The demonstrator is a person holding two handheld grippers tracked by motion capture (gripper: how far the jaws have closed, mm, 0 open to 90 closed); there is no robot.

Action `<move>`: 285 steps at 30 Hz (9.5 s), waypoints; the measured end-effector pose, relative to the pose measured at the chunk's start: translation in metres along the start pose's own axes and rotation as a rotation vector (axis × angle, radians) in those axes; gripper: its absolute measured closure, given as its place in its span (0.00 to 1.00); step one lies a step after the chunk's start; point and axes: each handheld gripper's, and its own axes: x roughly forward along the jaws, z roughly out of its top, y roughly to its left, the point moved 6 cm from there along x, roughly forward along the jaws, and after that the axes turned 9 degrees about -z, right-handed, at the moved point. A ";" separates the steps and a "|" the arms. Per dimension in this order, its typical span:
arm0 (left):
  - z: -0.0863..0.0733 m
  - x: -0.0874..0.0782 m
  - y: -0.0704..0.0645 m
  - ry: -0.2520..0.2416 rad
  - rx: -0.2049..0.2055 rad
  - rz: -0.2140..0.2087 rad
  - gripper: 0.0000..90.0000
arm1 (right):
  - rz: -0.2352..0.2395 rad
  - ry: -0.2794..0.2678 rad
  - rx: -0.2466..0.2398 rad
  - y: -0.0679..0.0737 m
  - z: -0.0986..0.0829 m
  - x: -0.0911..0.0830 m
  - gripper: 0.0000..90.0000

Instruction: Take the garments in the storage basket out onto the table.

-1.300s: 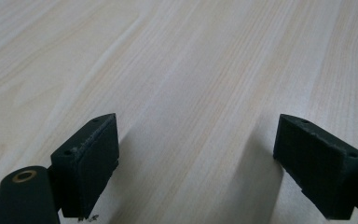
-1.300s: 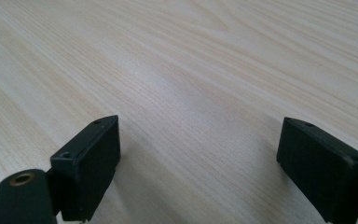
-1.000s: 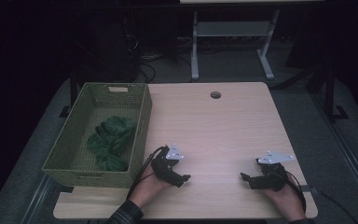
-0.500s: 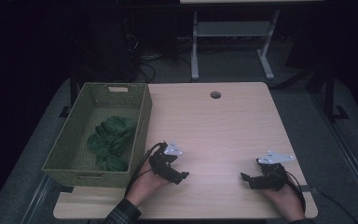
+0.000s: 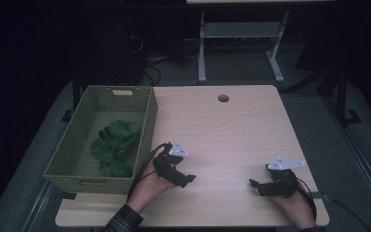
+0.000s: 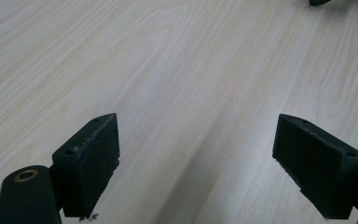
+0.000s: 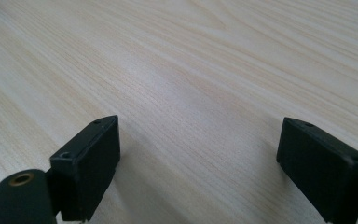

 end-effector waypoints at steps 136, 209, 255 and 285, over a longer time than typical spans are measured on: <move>-0.071 -0.168 0.114 0.025 -0.252 0.247 0.29 | 0.001 0.001 -0.007 0.000 -0.001 -0.001 0.14; -0.087 -0.182 0.141 0.137 -0.287 0.207 0.81 | 0.002 0.002 -0.005 0.000 -0.001 -0.001 0.14; 0.040 -0.248 0.091 0.003 -0.071 0.172 0.83 | 0.002 0.001 -0.006 0.000 -0.001 -0.001 0.14; 0.105 -0.140 0.042 -0.067 -0.003 -0.043 0.84 | 0.002 0.002 -0.005 0.000 -0.001 -0.001 0.14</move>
